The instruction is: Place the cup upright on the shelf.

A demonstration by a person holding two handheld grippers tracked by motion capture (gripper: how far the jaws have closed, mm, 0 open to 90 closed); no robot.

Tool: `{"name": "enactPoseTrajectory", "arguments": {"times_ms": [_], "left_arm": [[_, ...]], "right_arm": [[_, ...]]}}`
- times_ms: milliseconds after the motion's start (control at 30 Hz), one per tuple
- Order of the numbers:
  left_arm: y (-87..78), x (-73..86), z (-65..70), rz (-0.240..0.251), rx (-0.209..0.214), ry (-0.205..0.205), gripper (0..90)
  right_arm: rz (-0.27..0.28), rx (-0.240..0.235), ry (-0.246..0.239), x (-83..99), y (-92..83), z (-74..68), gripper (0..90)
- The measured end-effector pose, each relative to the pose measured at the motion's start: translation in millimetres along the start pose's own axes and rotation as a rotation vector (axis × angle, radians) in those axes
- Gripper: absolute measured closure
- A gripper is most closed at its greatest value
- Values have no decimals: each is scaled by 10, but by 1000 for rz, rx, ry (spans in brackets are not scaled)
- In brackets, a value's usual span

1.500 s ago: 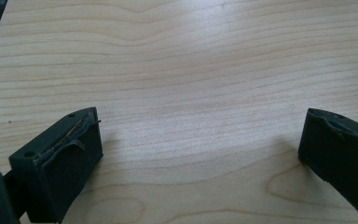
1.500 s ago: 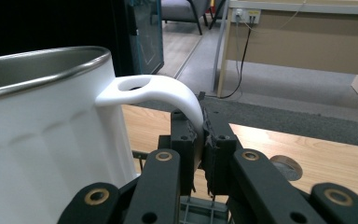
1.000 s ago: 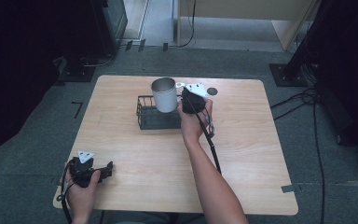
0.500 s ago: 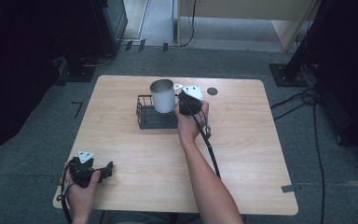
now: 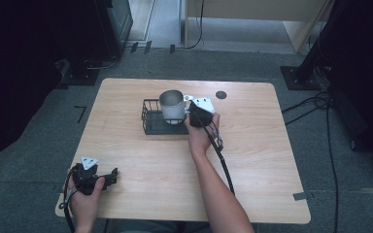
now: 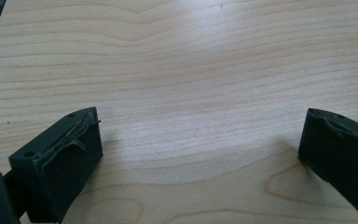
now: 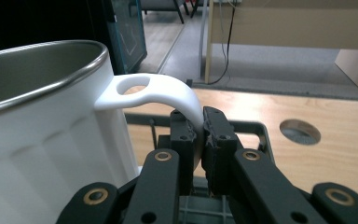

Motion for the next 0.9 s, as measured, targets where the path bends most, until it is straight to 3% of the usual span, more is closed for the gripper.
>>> {"name": "enactPoseTrajectory", "arguments": {"times_ms": [233,300,433,467,533,567,767,900], "left_arm": [[0,0,0,0,0,0,0],[0,0,0,0,0,0,0],[0,0,0,0,0,0,0],[0,0,0,0,0,0,0],[0,0,0,0,0,0,0],[0,0,0,0,0,0,0],[0,0,0,0,0,0,0],[0,0,0,0,0,0,0]], "right_arm": [[-26,-52,53,88,-6,45,812],[-32,-74,64,84,-17,61,730],[-35,-119,58,61,-45,47,646],[-36,-135,39,43,-77,33,577],[-42,-136,29,39,-96,29,550],[-54,-146,18,33,-132,21,475],[-65,-165,7,5,-229,67,411],[-58,-161,7,-27,-367,186,371]]}}
Point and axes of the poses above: each handheld gripper's, and its own axes: y roughly forward along the jaws, x roughly out of its underside, z roughly to its right, the point moved 8 cm from there along y, roughly forward along the jaws, and after that the axes turned 3 degrees about -y, right-handed, at the moved point
